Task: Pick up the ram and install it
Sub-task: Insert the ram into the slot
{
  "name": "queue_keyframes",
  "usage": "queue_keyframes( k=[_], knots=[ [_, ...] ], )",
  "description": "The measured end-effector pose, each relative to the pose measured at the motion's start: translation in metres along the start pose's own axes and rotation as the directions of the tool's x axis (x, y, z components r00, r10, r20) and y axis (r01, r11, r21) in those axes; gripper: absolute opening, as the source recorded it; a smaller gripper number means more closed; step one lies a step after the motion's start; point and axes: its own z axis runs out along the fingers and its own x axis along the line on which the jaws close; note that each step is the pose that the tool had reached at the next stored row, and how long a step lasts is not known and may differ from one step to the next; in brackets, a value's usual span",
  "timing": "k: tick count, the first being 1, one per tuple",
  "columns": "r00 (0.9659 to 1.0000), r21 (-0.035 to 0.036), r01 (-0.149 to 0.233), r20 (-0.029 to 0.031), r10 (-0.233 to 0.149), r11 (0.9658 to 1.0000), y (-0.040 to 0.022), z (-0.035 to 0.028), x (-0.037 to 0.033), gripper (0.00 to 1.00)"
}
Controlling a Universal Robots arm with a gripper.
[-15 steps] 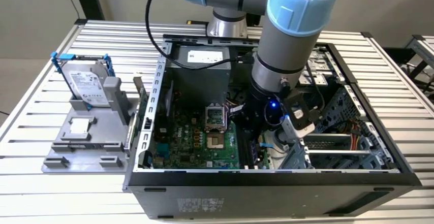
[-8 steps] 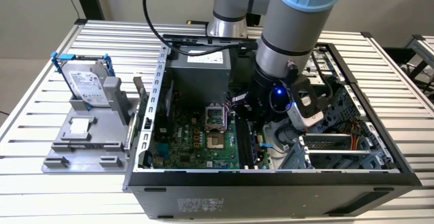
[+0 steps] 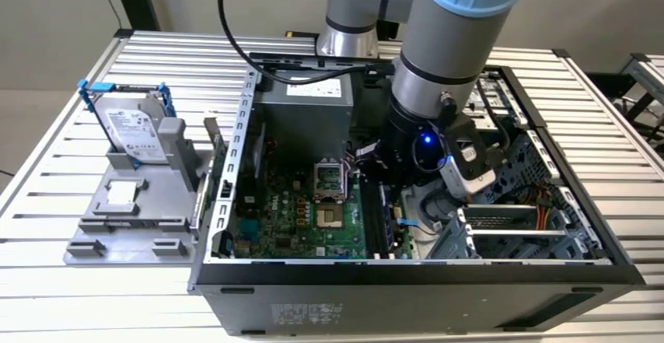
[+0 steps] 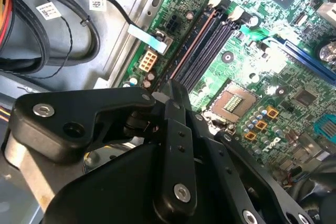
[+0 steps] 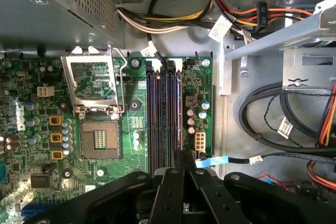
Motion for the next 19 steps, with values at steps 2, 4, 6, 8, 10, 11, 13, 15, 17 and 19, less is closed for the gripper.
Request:
queue_keyframes(
  k=[2, 4, 6, 8, 10, 11, 13, 15, 17, 19],
  knots=[
    [1.0, 0.0, 0.0, 0.0, 0.0, 1.0, 0.0, -0.0001, 0.0, 0.0],
    [1.0, 0.0001, 0.0, 0.0, 0.0, 1.0, 0.0, -0.0003, 0.0, 0.0],
    [1.0, 0.0, 0.0, 0.0, 0.0, 1.0, 0.0, -0.0003, 0.0, 0.0],
    [1.0, 0.0001, 0.0, 0.0, 0.0, 1.0, 0.0, -0.0004, 0.0, 0.0],
    [1.0, 0.0, 0.0, 0.0, 0.0, 1.0, 0.0, -0.0004, 0.0, 0.0],
    [1.0, 0.0, 0.0, 0.0, 0.0, 1.0, 0.0, -0.0005, 0.0, 0.0],
    [1.0, 0.0, 0.0, 0.0, 0.0, 1.0, 0.0, -0.0005, 0.0, 0.0],
    [1.0, 0.0, 0.006, 0.0, -0.006, 1.0, 0.0, -0.0006, 0.0, 0.0],
    [0.9998, -0.0002, 0.017, 0.0001, -0.017, 0.9998, 0.0, -0.0006, 0.0, 0.0],
    [0.9994, -0.0002, 0.034, 0.0002, -0.034, 0.9994, 0.0, -0.0006, 0.0, 0.0]
  ],
)
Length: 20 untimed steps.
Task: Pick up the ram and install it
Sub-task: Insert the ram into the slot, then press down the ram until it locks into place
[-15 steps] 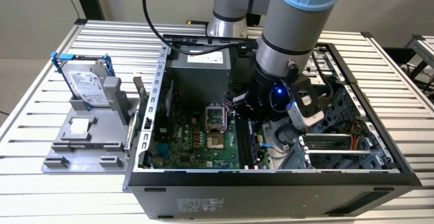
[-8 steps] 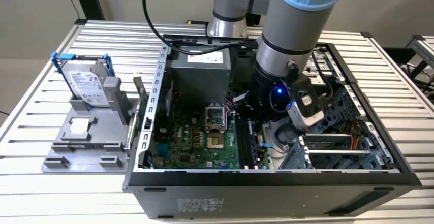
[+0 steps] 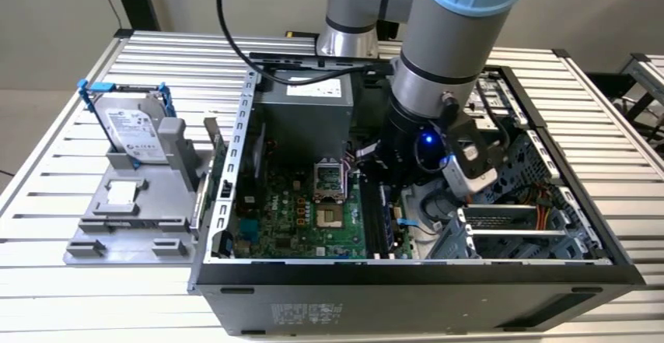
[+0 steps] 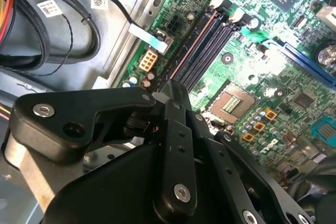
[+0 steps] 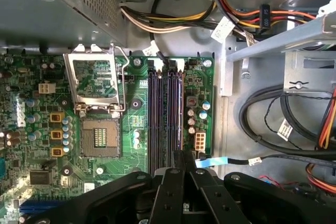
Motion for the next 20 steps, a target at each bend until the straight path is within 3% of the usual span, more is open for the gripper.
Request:
queue_keyframes(
  k=[5, 10, 16, 18, 20],
  knots=[
    [0.9979, -0.0006, 0.065, 0.0004, -0.065, 0.9979, 0.0, 0.0, 0.0, 0.0],
    [0.9923, -0.0012, 0.124, 0.0009, -0.124, 0.9923, 0.0, 0.0, 0.0, 0.0],
    [0.9821, -0.0017, 0.188, 0.0015, -0.188, 0.9821, 0.0001, 0.0, 0.0, 0.0],
    [0.9769, -0.0018, 0.214, 0.0016, -0.214, 0.9769, 0.0001, 0.0, 0.0, 0.0],
    [0.9696, -0.0022, 0.245, 0.002, -0.245, 0.9696, 0.0001, 0.0, 0.0, 0.0]
  ],
)
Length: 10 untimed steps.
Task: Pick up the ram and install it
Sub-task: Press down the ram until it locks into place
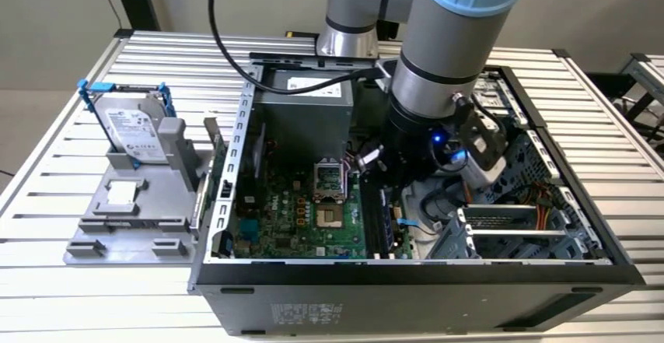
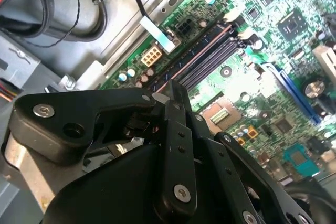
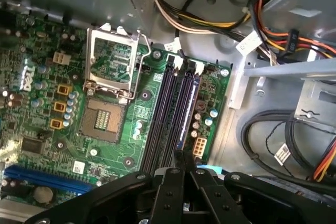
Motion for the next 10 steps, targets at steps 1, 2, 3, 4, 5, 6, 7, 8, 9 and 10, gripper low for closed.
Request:
queue_keyframes(
  k=[1, 2, 3, 4, 5, 6, 7, 8, 9, 10],
  knots=[
    [0.9999, -0.0003, 0.016, 0.0002, -0.016, 0.9999, 0.0, 0.0, 0.0, 0.0],
    [0.9995, -0.0007, 0.032, 0.0004, -0.032, 0.9995, 0.0001, 0.0, 0.0, 0.0],
    [0.9989, -0.001, 0.046, 0.0005, -0.046, 0.9989, 0.0001, 0.0001, 0.0, 0.0],
    [0.9981, -0.0013, 0.062, 0.0006, -0.062, 0.9981, 0.0001, 0.0, 0.0, 0.0],
    [0.9971, -0.0017, 0.076, 0.0008, -0.076, 0.9971, 0.0001, 0.0, 0.0, 0.0],
    [0.9959, -0.0027, 0.09, 0.0012, -0.09, 0.9959, 0.0, -0.0001, 0.0, 0.0],
    [0.9946, -0.004, 0.104, 0.0017, -0.104, 0.9946, 0.0001, -0.0001, 0.0, 0.0],
    [0.9932, -0.005, 0.117, 0.0021, -0.117, 0.9931, 0.0001, -0.0001, 0.0001, 0.0],
    [0.9916, -0.0061, 0.129, 0.0026, -0.129, 0.9916, 0.0001, -0.0001, 0.0001, 0.0],
    [0.9897, -0.0076, 0.143, 0.0032, -0.143, 0.9897, 0.0001, -0.0001, 0.0001, 0.0]
  ],
)
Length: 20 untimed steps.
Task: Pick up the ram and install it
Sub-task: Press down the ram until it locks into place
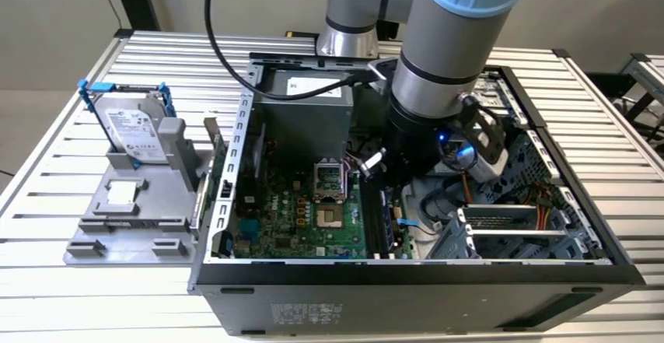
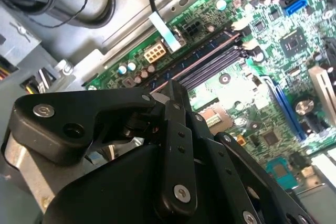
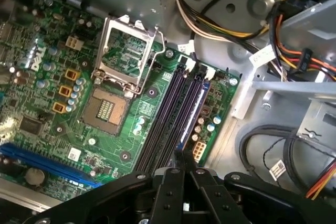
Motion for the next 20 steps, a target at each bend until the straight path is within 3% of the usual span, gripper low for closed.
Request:
queue_keyframes(
  k=[3, 6, 10, 15, 20],
  knots=[
    [0.9993, -0.0043, 0.036, 0.0021, -0.036, 0.9993, 0.0, 0.0001, -0.0001, 0.0],
    [0.9976, -0.0034, 0.069, 0.005, -0.069, 0.9976, -0.0001, 0.0001, -0.0002, 0.0],
    [0.9924, -0.0032, 0.123, 0.0067, -0.123, 0.9924, 0.0, 0.0001, -0.0002, 0.0],
    [0.9784, -0.0034, 0.207, 0.0081, -0.207, 0.9784, 0.0, 0.0, -0.0002, 0.0],
    [0.9591, -0.0042, 0.283, 0.0086, -0.283, 0.9591, 0.0, 0.0001, -0.0001, 0.0]
  ],
)
